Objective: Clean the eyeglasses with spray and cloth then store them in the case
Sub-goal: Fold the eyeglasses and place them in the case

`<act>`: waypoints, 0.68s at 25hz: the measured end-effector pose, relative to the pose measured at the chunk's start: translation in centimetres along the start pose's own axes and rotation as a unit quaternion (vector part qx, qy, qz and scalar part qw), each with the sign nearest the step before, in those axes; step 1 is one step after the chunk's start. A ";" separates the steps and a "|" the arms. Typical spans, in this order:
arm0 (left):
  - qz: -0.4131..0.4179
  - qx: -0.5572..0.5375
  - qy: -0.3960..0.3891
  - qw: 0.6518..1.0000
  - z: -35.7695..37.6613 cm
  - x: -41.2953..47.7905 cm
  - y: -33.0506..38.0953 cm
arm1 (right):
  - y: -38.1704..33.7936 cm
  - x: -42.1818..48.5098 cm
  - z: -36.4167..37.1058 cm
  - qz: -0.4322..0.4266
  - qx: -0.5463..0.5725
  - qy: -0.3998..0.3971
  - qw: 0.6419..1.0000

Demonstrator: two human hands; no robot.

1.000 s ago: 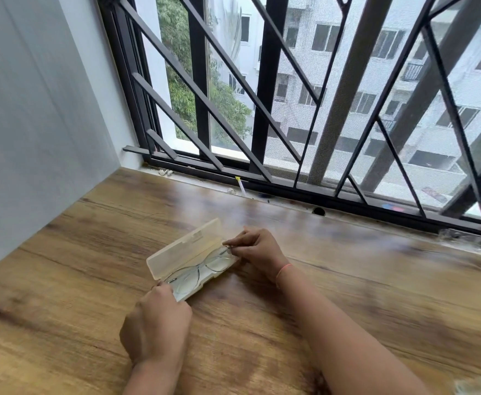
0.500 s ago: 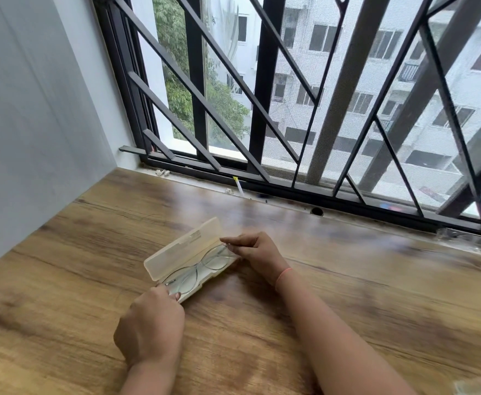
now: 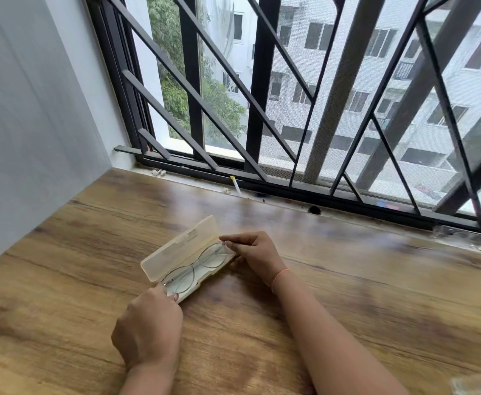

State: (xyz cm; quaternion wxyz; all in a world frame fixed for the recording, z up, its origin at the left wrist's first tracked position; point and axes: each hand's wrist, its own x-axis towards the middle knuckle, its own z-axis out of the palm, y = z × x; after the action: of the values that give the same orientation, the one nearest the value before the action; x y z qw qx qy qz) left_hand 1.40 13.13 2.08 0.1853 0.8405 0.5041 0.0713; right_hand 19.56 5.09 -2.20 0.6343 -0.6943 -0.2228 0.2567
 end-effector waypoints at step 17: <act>-0.001 -0.044 -0.005 0.999 0.3 0.0 -0.2 | 0.8 0.2 -1.0 -0.001 0.034 -0.073 0.997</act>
State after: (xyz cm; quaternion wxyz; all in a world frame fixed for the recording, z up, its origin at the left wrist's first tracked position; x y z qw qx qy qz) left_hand 1.30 13.12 1.70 0.2243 0.8314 0.5005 0.0891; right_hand 20.39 4.38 -2.98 0.6401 -0.6515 -0.2600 0.3134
